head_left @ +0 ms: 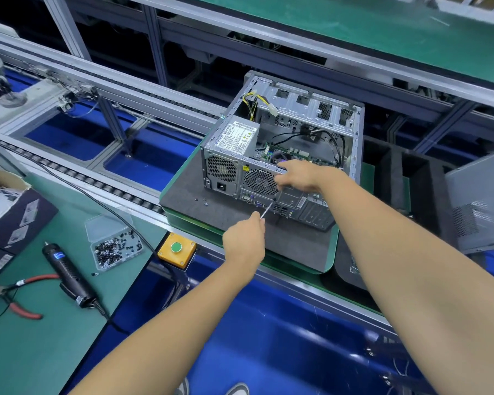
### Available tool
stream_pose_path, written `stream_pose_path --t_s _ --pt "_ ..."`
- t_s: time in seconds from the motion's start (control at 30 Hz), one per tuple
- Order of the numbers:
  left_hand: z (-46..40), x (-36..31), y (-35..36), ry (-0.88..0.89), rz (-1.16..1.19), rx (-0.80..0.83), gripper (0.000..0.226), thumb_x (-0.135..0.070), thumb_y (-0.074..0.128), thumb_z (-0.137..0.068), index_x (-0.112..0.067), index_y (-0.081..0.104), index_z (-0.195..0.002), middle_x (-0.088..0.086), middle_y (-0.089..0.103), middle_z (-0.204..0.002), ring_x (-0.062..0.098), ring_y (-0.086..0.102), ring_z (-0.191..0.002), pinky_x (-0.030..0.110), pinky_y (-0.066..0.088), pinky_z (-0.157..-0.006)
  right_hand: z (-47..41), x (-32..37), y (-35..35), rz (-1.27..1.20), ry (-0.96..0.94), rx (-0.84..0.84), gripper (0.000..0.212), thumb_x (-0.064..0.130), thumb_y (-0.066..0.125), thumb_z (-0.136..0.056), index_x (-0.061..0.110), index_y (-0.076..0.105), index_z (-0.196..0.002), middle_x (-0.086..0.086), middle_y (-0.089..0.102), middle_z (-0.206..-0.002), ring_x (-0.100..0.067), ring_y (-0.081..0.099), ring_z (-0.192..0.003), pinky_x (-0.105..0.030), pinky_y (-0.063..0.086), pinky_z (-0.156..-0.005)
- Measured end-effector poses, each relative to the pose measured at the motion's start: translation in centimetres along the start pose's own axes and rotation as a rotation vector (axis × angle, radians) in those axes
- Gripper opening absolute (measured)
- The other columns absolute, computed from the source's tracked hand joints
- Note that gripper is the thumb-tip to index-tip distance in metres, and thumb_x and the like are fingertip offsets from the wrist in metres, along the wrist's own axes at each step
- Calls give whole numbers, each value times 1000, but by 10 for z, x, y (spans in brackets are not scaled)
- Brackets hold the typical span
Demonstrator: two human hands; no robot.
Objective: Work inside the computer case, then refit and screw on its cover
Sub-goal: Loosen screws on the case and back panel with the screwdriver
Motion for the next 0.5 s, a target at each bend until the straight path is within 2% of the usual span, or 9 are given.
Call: stream_pose_path --t_s 0.03,0.1,0.17,0.23,0.3,0.37,0.43,0.5 --pt "3 -4 0 21 8 -19 32 -41 25 -111 -19 46 -99 1 56 -74 28 49 -64 33 35 -55 0 0 0 8 -3 4 46 38 59 -92 9 64 -127 -14 69 -108 -23 59 -80 -32 43 -64" --pt "1 -1 9 -68 196 64 36 -40 24 -109 -16 48 -95 0 56 -76 29 53 -71 36 37 -62 2 1 1 -5 -5 11 47 39 60 -88 9 66 -123 -14 70 -106 -23 62 -77 -31 42 -62" --pt "-2 -2 25 -210 530 246 35 -33 27 -105 -15 56 -94 4 58 -83 29 55 -77 36 38 -66 4 3 0 -16 -8 13 51 42 59 -81 11 67 -121 -10 68 -103 -22 62 -73 -32 42 -60" --pt "2 -5 38 -364 966 451 28 -20 34 -99 -15 61 -92 3 52 -73 22 47 -61 29 35 -55 5 3 0 -14 -11 20 56 45 57 -78 11 67 -121 -12 70 -110 -22 61 -74 -32 41 -60" --pt "8 -7 43 -395 1269 611 23 -15 40 -99 -11 63 -97 1 46 -66 15 40 -53 23 32 -45 5 3 0 -12 -12 19 50 46 57 -78 15 70 -115 -18 66 -129 -29 67 -94 -33 46 -68" --pt "9 -9 44 -341 1482 715 20 -21 46 -104 -10 63 -105 -1 49 -70 10 42 -53 21 34 -41 4 5 0 -8 -17 20 33 45 58 -79 22 69 -99 -19 59 -141 -33 65 -108 -35 48 -77" --pt "13 -10 48 -339 1616 812 19 -31 50 -106 -15 61 -107 -3 48 -71 5 36 -50 16 31 -37 2 4 1 -25 -16 25 29 41 60 -83 22 67 -103 -17 63 -135 -28 67 -95 -34 49 -72" --pt "17 -15 54 -350 1687 860 20 -35 49 -106 -18 58 -107 -5 43 -69 4 26 -45 15 24 -32 0 0 1 -21 -6 20 46 39 61 -85 19 64 -127 -13 69 -117 -17 61 -77 -30 41 -61"
Point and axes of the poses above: each hand's wrist, its own z-axis away from the middle knuckle, its own y-axis out of the palm, x = y × z, the point moved 9 cm from there along -z, towards the middle knuckle
